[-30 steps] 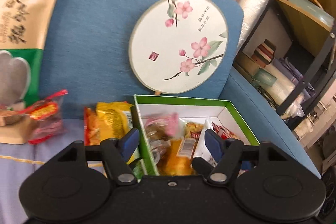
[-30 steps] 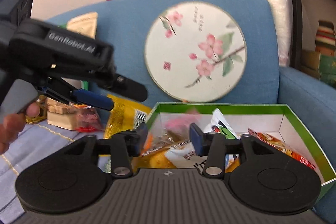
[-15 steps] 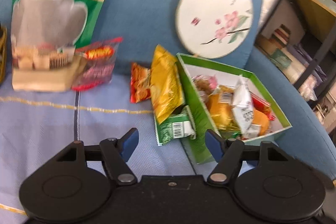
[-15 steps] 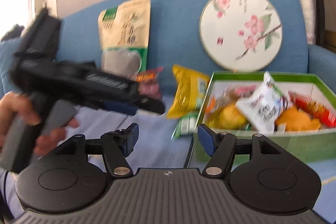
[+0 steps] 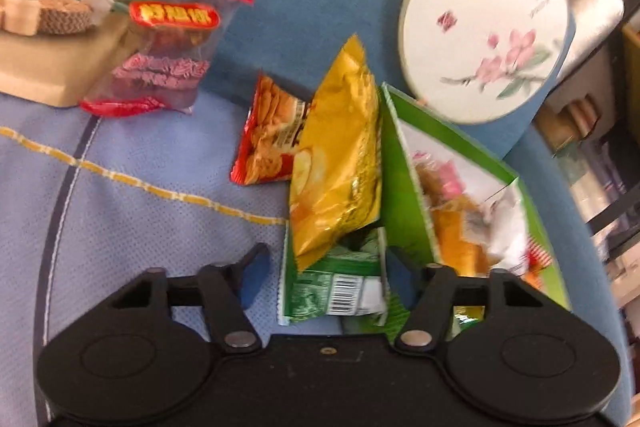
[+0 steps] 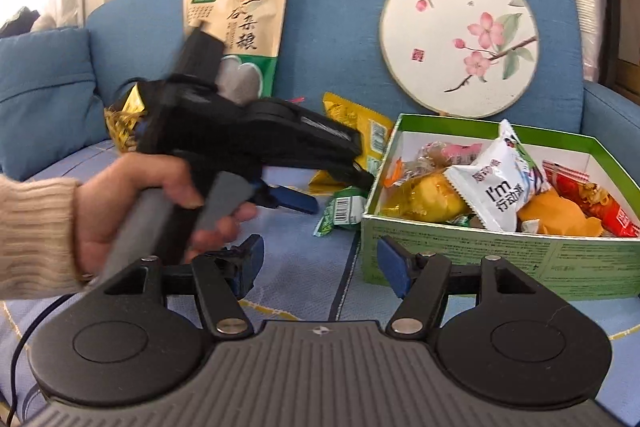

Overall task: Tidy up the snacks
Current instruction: 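Reach the left tool toward the green-and-white snack pack and grasp it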

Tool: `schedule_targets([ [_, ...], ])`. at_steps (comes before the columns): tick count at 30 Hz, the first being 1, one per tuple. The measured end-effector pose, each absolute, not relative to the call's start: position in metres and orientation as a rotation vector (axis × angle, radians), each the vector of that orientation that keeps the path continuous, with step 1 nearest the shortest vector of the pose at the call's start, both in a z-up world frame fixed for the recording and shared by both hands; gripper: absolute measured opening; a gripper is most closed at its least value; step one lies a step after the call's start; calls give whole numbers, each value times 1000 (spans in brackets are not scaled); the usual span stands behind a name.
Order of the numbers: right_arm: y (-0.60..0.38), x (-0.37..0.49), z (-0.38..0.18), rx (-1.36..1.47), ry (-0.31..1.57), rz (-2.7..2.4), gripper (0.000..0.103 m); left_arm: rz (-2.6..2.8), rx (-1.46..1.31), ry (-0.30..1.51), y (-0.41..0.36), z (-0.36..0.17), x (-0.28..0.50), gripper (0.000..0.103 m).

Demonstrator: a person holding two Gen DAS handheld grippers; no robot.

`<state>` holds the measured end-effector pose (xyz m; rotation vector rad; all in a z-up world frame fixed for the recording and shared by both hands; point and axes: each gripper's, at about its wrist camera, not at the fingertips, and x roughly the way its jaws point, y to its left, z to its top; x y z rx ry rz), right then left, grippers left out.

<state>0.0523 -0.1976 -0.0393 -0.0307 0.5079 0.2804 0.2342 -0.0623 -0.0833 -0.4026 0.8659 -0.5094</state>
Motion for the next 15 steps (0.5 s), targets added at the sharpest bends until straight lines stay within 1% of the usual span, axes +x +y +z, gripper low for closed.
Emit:
schedule_targets([
  [1,-196,52,-40,-40,508,282,103,-518,-349,852,-65,-82,233,57],
  [2,-195,52,-41,-50,510,283,103,-519,-309,845,-68,-82,231,50],
  [3,-194,52,-42,-59,514,286,103,-525,-290,849,-67,-81,228,38],
  [8,-192,56,-47,-34,576,330,103,-568,-244,900,-41,-76,201,37],
  [9,-191,57,-50,-25,602,346,103,-576,-239,916,-34,-76,193,40],
  [11,-190,62,-56,9,661,385,103,-588,-256,949,-15,-77,173,62],
  [12,-190,64,-59,35,683,398,103,-587,-276,957,-7,-76,164,68],
  [13,-190,66,-62,66,702,412,103,-583,-301,966,1,-75,156,88],
  [14,-189,68,-66,98,721,431,103,-577,-336,976,11,-75,148,99],
  [15,-189,71,-68,121,730,443,103,-567,-371,978,18,-73,143,103],
])
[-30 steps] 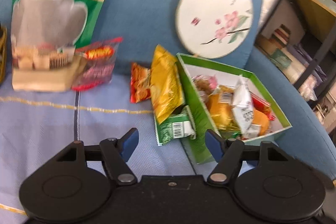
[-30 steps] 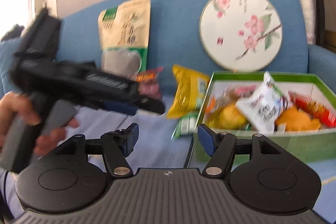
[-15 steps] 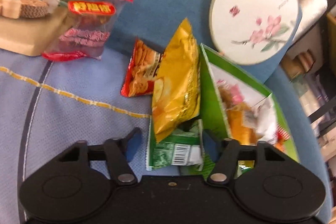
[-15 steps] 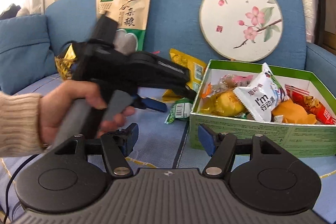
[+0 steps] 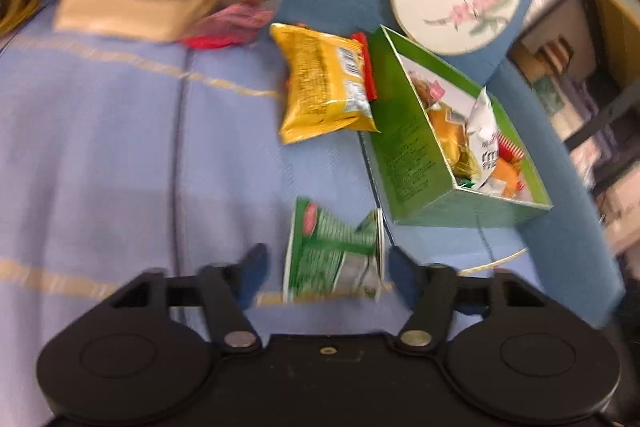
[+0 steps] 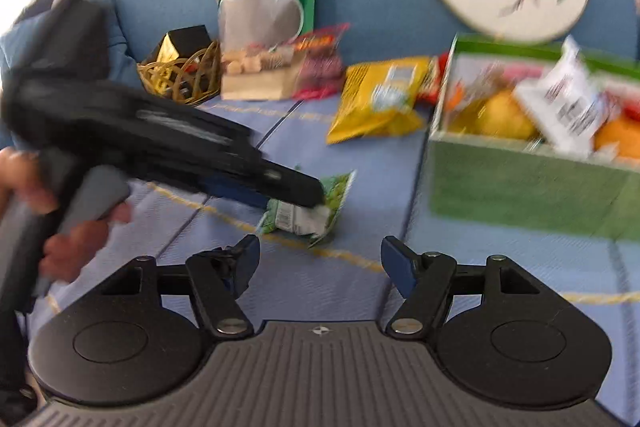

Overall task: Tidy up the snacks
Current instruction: 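Reach the left tool toward the green-and-white snack pack and grasp it, then carry the green-and-white pack into the green box and open the left tool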

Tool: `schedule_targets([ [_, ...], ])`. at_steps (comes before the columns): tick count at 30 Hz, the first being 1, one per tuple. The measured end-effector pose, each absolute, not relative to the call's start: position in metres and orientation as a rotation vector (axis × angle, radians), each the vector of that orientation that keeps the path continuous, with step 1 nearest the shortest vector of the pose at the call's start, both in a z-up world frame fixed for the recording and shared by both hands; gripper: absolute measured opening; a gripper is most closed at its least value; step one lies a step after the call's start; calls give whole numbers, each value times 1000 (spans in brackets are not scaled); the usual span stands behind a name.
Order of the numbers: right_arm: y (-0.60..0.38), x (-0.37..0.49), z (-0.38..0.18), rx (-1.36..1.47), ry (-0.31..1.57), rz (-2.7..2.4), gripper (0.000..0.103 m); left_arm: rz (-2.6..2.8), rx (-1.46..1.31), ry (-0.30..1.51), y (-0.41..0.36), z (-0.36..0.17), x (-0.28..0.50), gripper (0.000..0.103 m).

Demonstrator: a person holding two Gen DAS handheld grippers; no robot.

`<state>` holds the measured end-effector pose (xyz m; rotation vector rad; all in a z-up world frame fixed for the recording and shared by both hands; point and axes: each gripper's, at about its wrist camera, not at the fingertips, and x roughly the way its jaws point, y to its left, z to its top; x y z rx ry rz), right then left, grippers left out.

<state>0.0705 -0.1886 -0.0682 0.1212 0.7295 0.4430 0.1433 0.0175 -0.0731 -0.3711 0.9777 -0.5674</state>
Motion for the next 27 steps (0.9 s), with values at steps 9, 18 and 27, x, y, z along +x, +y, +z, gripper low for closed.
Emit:
schedule_targets([
  [9,-186,88,-77,240,706,451,103,-573,-496,993,14,-72,157,103],
  [18,-189,97,-76,239,693,436,59,-583,-462,1011,4,-79,164,25],
  [27,-214,83,-37,209,465,375,55,-664,-361,857,-27,-18,159,23],
])
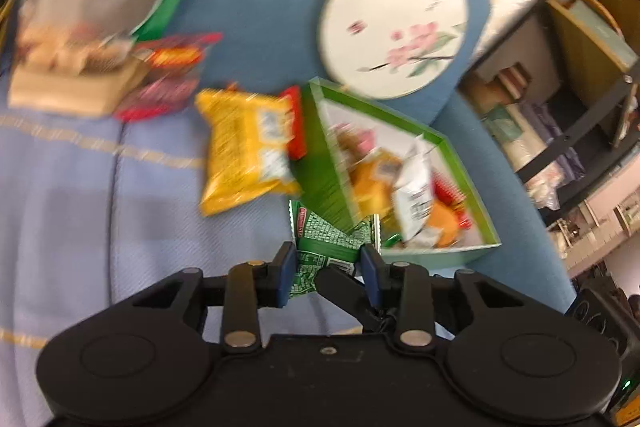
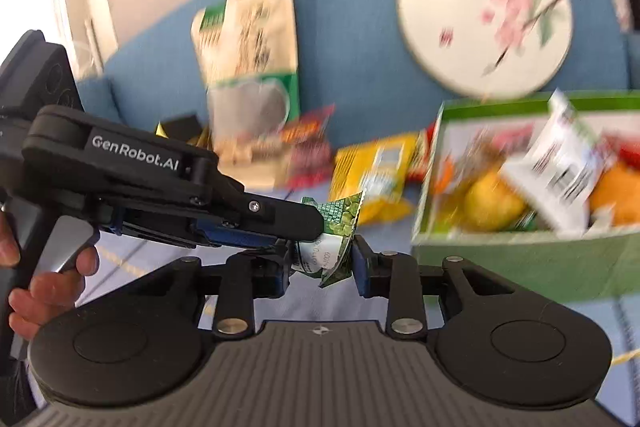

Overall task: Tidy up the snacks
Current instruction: 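Carry the green-and-white pack into the green box and open the left tool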

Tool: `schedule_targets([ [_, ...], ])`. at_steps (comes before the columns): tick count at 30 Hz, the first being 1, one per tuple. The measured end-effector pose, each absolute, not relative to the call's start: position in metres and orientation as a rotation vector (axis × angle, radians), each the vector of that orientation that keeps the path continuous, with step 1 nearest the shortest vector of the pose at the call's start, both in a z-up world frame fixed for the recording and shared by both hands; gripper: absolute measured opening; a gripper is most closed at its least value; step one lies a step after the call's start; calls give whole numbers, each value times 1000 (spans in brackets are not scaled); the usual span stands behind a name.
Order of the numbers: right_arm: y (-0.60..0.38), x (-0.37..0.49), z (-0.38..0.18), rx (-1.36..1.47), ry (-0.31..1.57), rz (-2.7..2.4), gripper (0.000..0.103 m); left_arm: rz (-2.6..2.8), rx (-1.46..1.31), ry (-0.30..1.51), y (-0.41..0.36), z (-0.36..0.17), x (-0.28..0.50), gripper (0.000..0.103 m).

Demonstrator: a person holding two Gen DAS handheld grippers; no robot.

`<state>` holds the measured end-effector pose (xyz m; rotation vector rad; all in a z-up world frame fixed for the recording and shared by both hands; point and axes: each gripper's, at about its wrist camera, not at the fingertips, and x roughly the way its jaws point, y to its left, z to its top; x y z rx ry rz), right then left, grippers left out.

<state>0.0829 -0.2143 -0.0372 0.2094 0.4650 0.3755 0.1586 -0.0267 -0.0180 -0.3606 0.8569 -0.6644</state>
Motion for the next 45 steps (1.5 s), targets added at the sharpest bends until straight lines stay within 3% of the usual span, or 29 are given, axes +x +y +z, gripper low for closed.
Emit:
schedule_targets([
  [15,-279,82,-26,254,371,166,55,-799,-282,803,-120,0,179,24],
  [17,-277,86,-32,221,411,150,60,-787,-258,821,-126,-6,182,25],
  [18,-275,90,-35,198,440,128,61,-768,-230,826,-128,-10,183,35],
  [19,-273,91,-37,177,464,99,77,-729,-212,819,-127,-14,183,60],
  [20,-273,90,-37,160,476,76,97,-707,-214,813,-124,-16,183,71],
  [21,-272,87,-35,143,474,61,101,-696,-229,808,-119,-19,183,75],
  [24,-271,71,-27,92,435,56,101,-683,-263,821,-103,-21,185,74],
  [25,-272,68,-26,89,430,58,99,-675,-269,817,-98,-21,186,74],
  [26,-273,65,-26,90,433,60,84,-670,-272,812,-94,-20,186,74],
  [27,-273,63,-26,95,437,66,66,-665,-277,807,-90,-19,186,74],
  [28,-272,65,-26,97,434,69,36,-655,-283,801,-85,-19,186,74],
  [32,-262,72,-23,68,366,114,21,-620,-300,800,-69,-20,185,74],
  [38,-259,106,-57,38,456,78,16,-585,-297,807,-59,-24,184,74],
  [39,-259,107,-56,44,451,69,17,-579,-297,805,-57,-24,183,75],
  [41,-257,102,-50,62,442,99,35,-569,-293,797,-52,-24,181,82],
  [42,-255,98,-47,58,417,114,36,-566,-285,790,-50,-23,179,96],
  [43,-252,95,-44,48,394,117,43,-555,-276,781,-47,-22,177,103],
  [45,-246,90,-40,45,364,130,68,-522,-264,750,-39,-21,173,103],
])
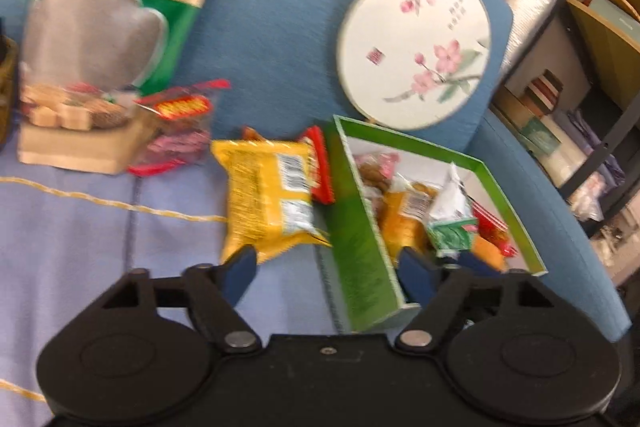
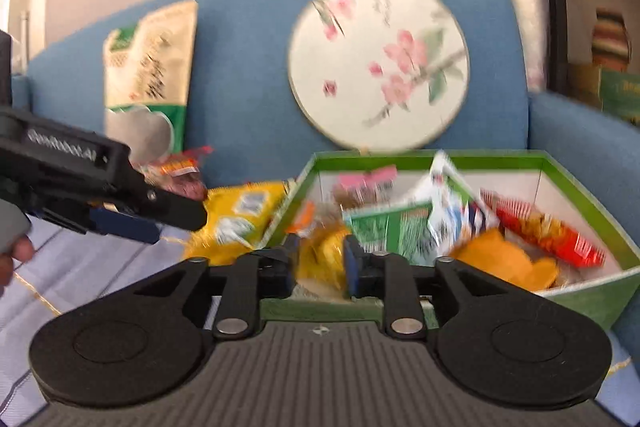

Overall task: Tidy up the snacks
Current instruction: 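Reach the left tool to the yellow cake packet and grasp it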

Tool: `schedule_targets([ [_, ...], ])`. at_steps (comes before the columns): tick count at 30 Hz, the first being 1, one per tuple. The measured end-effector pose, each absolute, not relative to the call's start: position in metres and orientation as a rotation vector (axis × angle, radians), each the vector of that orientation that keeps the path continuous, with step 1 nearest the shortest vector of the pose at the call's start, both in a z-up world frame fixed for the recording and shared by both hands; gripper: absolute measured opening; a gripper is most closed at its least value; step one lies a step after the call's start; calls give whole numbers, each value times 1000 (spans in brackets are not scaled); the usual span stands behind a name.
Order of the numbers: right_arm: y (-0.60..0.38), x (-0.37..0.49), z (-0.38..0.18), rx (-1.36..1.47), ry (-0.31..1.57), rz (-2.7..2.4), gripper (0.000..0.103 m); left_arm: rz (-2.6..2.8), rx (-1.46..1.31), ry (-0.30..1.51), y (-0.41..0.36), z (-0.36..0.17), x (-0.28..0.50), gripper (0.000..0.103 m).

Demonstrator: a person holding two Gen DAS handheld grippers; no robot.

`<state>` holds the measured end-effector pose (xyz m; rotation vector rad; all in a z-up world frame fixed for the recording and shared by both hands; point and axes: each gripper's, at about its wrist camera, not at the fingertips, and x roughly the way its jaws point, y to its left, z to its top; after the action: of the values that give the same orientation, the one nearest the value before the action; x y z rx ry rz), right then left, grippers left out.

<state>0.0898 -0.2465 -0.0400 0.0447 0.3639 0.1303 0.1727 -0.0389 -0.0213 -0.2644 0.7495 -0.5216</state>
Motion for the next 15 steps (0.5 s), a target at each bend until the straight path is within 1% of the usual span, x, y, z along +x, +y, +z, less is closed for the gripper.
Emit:
schedule_targets([
  [1,-244,89,-40,57,360,137,92,-511,-260,740,-35,-21,172,103],
  [2,-241,88,-42,67,366,144,100,-500,-255,735,-31,-22,171,103],
  [6,-227,87,-47,78,437,168,102,-443,-251,739,-22,-28,177,103],
  [9,-219,77,-46,33,432,164,103,-401,-255,740,-18,-34,186,103],
  [15,-215,61,-41,39,409,176,103,-357,-267,741,-31,-45,210,103],
])
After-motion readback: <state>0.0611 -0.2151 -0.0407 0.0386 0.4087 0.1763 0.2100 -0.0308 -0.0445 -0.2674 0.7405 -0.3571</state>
